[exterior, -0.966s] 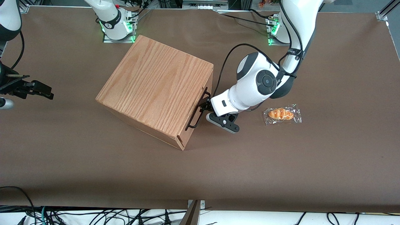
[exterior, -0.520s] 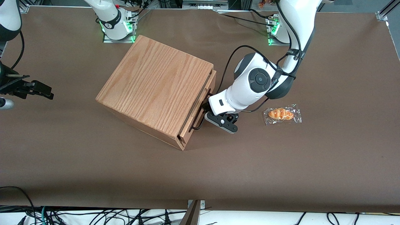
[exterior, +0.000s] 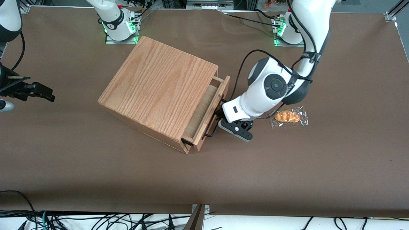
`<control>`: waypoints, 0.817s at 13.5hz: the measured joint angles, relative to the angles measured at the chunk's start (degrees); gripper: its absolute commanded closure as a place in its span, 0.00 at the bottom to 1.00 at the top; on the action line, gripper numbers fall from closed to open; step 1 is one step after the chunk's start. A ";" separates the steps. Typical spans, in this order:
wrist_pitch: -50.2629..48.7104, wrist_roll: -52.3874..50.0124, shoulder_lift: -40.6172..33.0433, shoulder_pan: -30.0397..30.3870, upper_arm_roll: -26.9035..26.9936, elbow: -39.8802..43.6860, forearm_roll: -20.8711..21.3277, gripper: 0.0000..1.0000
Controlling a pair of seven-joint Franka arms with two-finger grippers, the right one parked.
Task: Open top drawer with left arm
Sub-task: 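Pull the handle with the left gripper, sliding the drawer out of the cabinet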
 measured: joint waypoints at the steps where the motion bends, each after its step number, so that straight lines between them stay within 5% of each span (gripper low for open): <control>1: -0.48 0.85 -0.05 1.06 -0.05 0.00 0.00 0.00; 11: -2.53 5.24 -0.16 5.89 -0.39 0.14 0.27 0.00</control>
